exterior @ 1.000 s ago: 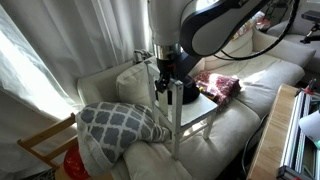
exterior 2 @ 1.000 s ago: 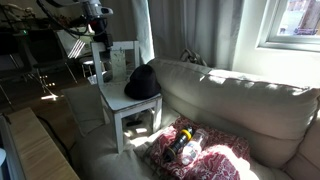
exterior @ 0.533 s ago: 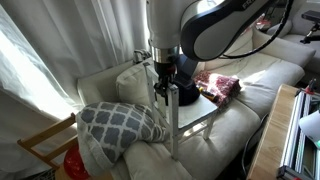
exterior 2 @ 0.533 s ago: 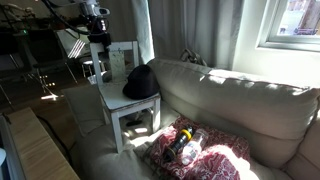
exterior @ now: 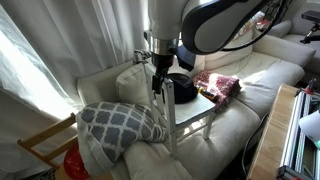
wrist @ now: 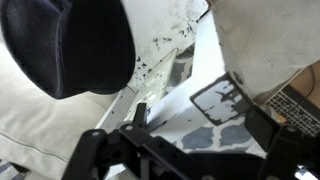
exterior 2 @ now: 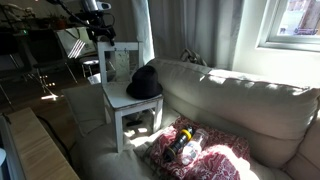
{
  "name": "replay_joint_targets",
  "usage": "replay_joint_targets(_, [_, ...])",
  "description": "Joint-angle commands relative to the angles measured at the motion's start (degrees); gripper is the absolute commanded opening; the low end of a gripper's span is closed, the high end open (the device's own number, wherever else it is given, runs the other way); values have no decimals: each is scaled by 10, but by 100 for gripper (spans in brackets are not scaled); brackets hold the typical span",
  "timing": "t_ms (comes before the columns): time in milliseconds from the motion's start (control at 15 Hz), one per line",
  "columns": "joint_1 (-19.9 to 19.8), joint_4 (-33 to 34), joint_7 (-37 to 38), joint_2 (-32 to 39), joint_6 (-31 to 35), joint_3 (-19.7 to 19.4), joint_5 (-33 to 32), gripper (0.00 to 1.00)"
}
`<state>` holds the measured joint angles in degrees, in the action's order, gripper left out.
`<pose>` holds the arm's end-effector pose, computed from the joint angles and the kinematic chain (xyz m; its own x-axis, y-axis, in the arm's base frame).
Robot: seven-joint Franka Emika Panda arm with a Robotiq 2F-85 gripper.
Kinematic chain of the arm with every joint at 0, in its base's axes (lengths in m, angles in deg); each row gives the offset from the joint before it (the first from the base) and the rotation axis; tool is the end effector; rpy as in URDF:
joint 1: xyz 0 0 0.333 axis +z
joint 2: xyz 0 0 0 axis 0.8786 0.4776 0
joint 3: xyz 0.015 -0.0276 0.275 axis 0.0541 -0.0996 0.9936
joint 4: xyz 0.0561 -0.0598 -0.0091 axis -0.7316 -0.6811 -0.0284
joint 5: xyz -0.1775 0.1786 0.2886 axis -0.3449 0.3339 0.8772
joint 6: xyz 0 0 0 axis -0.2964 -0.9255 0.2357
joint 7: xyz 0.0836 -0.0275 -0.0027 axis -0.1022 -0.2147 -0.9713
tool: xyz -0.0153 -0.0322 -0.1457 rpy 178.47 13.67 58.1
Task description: Turn the wooden chair to face the right then hang the hat on its backrest
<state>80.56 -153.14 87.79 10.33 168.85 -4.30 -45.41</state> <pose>0.5143 0.2834 0.2315 0.8842 0.4482 0.1316 0.4412 -0.8938 0.0800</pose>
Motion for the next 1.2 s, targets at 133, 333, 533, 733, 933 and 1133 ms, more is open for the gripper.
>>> replay_joint_targets(133, [-11, -16, -20, -15, -4, 0, 2, 100])
replay_joint_targets(333, [-7, -11, 16, -11, -6, -13, -10, 100])
replay_joint_targets(533, [-6, -10, 34, -5, -14, -18, -8, 100])
replay_joint_targets(733, [-1, -8, 61, 2, -28, -26, -20, 100])
replay_joint_targets(933, [3, -5, 98, 8, -34, -34, -34, 100])
replay_joint_targets(1133, [1, -1, 123, 10, -29, -40, -33, 100])
